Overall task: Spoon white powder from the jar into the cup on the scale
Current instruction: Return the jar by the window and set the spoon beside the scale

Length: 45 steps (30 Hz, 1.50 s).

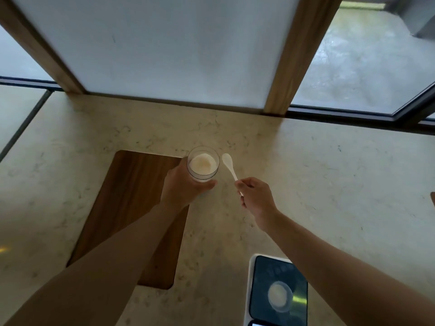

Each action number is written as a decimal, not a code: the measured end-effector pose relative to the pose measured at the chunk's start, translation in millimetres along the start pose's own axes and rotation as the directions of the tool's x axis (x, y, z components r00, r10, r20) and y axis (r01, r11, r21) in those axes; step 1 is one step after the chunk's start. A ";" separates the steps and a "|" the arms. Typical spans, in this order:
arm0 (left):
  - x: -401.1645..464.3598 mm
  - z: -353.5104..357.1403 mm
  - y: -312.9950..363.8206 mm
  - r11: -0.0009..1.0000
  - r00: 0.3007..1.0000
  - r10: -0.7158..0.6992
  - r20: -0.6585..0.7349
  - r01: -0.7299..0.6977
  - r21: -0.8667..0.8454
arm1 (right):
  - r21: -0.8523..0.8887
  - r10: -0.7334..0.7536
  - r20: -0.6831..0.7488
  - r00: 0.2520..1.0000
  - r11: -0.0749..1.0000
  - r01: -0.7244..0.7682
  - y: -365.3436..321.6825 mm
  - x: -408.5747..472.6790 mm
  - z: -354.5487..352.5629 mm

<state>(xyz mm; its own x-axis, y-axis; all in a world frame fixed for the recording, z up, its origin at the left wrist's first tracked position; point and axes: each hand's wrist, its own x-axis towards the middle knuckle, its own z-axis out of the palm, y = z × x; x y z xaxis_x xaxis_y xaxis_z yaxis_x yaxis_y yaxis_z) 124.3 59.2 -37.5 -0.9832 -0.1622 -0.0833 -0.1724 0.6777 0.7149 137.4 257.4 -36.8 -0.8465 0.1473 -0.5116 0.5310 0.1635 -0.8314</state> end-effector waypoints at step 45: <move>126.2 7.8 -46.6 0.983 0.998 -0.027 -0.049 0.018 -0.183 | 0.038 -0.078 0.110 0.991 0.997 0.074 -6.4 83.1 46.7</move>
<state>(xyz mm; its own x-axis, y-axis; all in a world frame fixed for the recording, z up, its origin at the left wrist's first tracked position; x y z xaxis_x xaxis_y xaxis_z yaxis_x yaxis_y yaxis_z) 7.8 12.8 -86.8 -0.9740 -0.2159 -0.0685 -0.1762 0.5318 0.8284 61.8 223.1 -84.2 -0.8845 0.0258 -0.4658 0.4647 0.1366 -0.8748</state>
